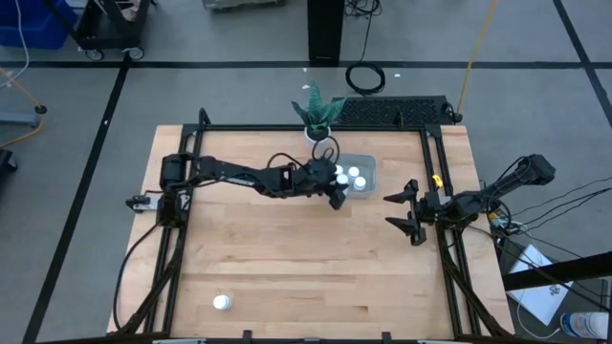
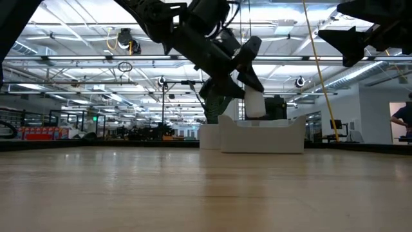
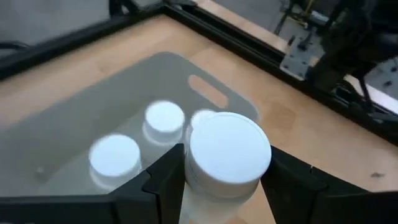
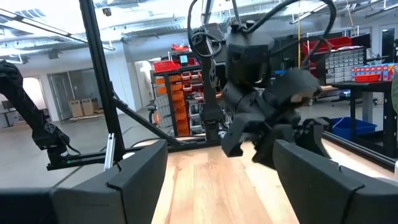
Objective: Pick and place pill bottles into a basket
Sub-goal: Put the white pill bottle into the gray bin
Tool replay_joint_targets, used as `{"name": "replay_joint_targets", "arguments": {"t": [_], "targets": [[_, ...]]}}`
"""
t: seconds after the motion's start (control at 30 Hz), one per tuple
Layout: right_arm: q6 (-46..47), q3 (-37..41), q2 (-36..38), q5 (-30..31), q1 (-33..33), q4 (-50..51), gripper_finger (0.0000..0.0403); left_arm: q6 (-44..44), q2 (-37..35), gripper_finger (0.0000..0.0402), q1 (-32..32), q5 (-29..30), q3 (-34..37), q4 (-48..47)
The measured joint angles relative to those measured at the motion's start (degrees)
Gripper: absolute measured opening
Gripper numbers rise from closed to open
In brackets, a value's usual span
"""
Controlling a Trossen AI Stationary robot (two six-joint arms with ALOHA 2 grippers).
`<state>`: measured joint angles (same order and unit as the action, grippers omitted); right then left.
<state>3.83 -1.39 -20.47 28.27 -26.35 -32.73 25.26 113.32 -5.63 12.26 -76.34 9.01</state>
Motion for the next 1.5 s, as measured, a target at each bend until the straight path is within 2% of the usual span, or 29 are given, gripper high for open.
{"name": "replay_joint_targets", "arguments": {"t": [0.13, 0.27, 0.43, 0.53, 0.77, 1.0, 1.23, 1.5], "targets": [[0.2, 0.0, 0.0, 0.0, 0.0, 0.0, 0.0283, 0.3, 0.1, 0.0179, 0.0, 2.1, -0.1, -0.3], [0.4, 0.0, 0.0, 0.0, 0.0, 0.0, 0.0282, -1.6, 0.0, 0.019, -0.2, 4.4, 0.0, 0.3], [0.3, 0.0, 0.0, 0.0, 0.0, 0.0, 0.0286, -2.3, 1.2, 0.0186, -0.8, 2.8, 0.0, -0.9], [0.4, 0.0, 0.0, 0.0, 0.0, 0.3, 0.0285, -2.7, 1.4, 0.0178, -0.8, 4.2, 0.0, 0.1], [0.4, 0.0, 0.0, 0.1, 0.0, 1.0, 0.0283, -3.2, 3.3, 0.0192, -1.2, 3.3, 0.0, 0.2], [1.1, 0.0, 0.0, 0.2, 0.0, 1.4, 0.0286, -3.4, 5.0, 0.0178, -1.1, 3.4, 0.0, 1.9], [1.3, 0.0, 0.0, 0.2, 0.0, 1.3, 0.0282, -4.1, 6.5, 0.0195, -1.5, 4.0, 0.0, 2.6], [1.5, 0.0, 0.0, 0.2, 0.0, 1.3, 0.0285, -4.2, 7.4, 0.0186, -1.6, 4.4, -0.1, 4.0]]}}
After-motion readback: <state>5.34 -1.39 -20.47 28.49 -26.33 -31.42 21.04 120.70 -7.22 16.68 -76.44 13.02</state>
